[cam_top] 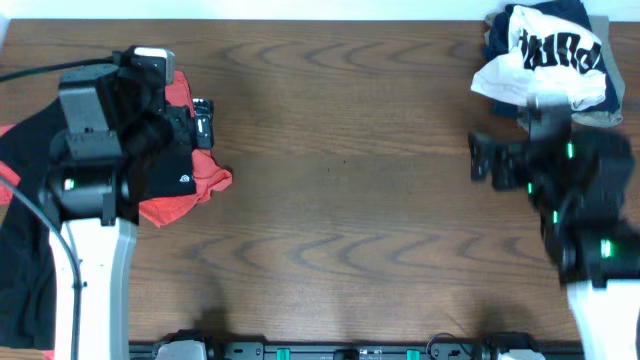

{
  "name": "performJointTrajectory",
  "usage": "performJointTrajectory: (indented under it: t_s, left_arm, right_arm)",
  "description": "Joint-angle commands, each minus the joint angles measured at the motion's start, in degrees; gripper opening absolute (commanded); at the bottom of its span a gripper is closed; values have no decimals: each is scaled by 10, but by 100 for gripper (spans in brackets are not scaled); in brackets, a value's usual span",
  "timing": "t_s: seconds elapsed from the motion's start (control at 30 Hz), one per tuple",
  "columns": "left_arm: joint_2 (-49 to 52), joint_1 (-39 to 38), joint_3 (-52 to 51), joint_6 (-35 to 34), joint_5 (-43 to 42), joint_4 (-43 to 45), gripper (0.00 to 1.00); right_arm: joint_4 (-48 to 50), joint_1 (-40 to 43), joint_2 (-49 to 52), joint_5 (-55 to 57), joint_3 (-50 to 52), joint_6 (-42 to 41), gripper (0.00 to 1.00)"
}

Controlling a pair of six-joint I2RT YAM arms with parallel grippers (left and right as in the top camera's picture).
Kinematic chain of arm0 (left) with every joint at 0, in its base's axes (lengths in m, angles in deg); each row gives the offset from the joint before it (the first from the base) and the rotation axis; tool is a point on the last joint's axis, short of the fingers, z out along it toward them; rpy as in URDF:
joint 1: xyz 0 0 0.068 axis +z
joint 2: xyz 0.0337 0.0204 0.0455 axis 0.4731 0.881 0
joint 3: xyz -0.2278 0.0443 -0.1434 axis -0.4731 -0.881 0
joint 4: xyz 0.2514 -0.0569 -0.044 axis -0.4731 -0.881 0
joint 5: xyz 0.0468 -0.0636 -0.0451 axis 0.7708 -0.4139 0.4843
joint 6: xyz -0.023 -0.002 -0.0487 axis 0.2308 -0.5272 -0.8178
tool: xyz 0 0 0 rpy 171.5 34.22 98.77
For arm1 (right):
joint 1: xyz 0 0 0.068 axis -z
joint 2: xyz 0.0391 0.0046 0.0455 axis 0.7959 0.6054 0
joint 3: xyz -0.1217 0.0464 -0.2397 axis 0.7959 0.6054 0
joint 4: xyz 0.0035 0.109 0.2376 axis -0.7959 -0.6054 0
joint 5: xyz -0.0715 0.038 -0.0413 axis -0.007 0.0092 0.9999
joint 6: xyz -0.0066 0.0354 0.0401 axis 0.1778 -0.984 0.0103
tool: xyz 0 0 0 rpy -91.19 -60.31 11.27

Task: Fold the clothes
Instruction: 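Lower the left gripper and pinch the black t-shirt hem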

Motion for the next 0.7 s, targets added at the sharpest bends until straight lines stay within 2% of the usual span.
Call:
performJointTrajectory:
  t_s: [0.0,0.13,0.27,0.33,0.4,0.43,0.57,0.67]
  left_arm:
    - [37,-2,7,-5,-8,-2,98]
    - [80,1,7,-5,0,-3,98]
    - [144,18,7,-16,66,-11,98]
    - [181,29,7,-35,83,-16,99]
    - [217,39,7,-41,84,-20,90]
    - [236,45,7,-53,84,-20,88]
    - [299,63,7,-96,84,-19,86]
    - [337,66,7,-97,84,-18,86]
  right_arm:
    - [-9,-3,75,-29,-39,-8,99]
    - [-4,-3,143,-98,-39,-8,99]
    - [1,-3,186,-146,-39,-8,99]
    - [2,-3,196,-146,-39,-8,93]
    - [2,-3,198,-141,-39,-8,85]
    - [1,-3,198,-134,-39,-8,82]
    - [-2,-3,198,-115,-39,-8,79]
    - [-1,-3,198,-106,-39,-8,79]
